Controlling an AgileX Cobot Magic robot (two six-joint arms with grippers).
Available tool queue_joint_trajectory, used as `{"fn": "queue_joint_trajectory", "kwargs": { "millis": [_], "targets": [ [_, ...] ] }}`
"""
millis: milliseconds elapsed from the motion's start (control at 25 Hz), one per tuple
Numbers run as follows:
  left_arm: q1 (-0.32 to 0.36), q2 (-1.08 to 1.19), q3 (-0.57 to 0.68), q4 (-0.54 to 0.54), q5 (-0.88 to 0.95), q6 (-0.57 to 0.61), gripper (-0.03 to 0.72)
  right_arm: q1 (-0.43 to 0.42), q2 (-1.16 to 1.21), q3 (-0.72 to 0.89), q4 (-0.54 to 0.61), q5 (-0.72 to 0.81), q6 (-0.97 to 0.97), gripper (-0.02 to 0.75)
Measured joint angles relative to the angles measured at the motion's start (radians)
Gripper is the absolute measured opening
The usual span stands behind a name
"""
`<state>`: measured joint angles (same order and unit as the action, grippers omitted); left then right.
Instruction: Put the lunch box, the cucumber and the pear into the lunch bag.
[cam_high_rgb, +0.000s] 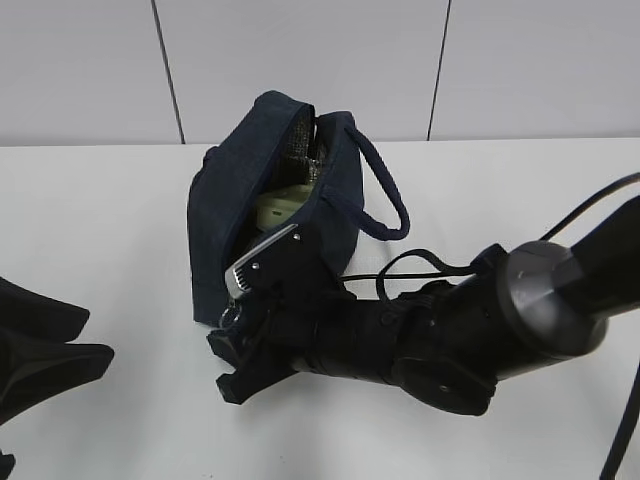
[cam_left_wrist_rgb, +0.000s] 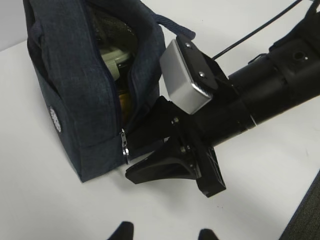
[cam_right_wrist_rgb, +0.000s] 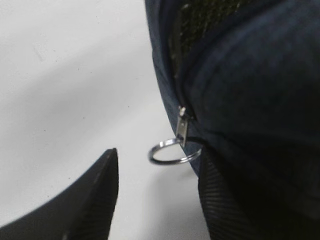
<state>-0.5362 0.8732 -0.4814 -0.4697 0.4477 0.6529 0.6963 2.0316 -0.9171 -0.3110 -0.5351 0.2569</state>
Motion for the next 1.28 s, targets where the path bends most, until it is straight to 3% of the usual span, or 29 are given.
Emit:
{"fn": "queue_joint_trajectory", "kwargs": {
  "millis": [840, 1280],
  "targets": [
    [0.0, 0.0, 0.0, 0.0, 0.003, 0.001, 0.242, 0.0, 0.037, -0.028, 0.005, -0.004, -0.002, 0.41],
    [0.0, 0.0, 0.0, 0.0, 0.003, 0.001, 0.242, 0.0, 0.037, -0.028, -0.052, -0.024, -0.002, 0.41]
  ]
}}
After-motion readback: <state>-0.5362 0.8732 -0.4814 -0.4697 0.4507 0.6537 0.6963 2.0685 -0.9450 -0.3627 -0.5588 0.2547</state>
